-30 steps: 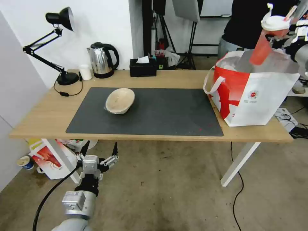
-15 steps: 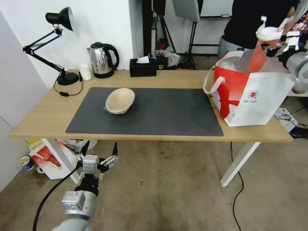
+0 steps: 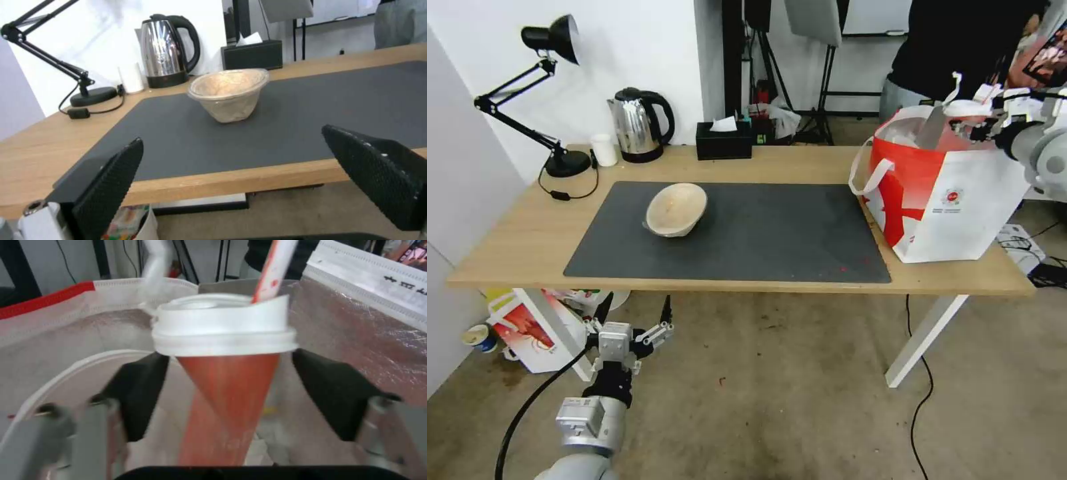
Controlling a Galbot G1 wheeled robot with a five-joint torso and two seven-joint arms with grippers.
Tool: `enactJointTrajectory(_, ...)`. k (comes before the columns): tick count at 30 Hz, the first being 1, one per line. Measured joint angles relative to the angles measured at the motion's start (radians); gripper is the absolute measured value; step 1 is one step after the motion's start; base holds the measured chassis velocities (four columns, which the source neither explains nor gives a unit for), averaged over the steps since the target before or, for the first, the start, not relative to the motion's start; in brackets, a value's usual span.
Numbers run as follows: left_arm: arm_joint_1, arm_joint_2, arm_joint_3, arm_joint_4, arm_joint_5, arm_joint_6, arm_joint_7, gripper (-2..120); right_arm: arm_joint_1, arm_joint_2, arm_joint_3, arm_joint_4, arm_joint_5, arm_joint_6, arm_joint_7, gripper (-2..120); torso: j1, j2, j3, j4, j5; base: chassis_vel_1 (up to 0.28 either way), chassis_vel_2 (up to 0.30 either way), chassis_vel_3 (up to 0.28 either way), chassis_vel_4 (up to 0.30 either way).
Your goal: Pick up the trash from the table and place it into the takeout bag.
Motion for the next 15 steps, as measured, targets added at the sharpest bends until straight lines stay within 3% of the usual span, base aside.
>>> enactJointTrajectory(7,0.000,0.000,0.000,0.000,0.000,0.000,0.000,100,-0.003,-0.018,0.009,0.025,0.000,0.002,0.002,99,0.000,0.000,0.000,0.0001,0.0000,0.000,0.000,0.000,0.000)
enactJointTrajectory(15,0.000,0.000,0.000,0.000,0.000,0.000,0.000,100,-0.004,-0.028,0.010,0.028,-0.001,0.004,0.001,100,0.000,0.000,0.000,0.0001,0.0001,0.000,0.000,0.000,0.000)
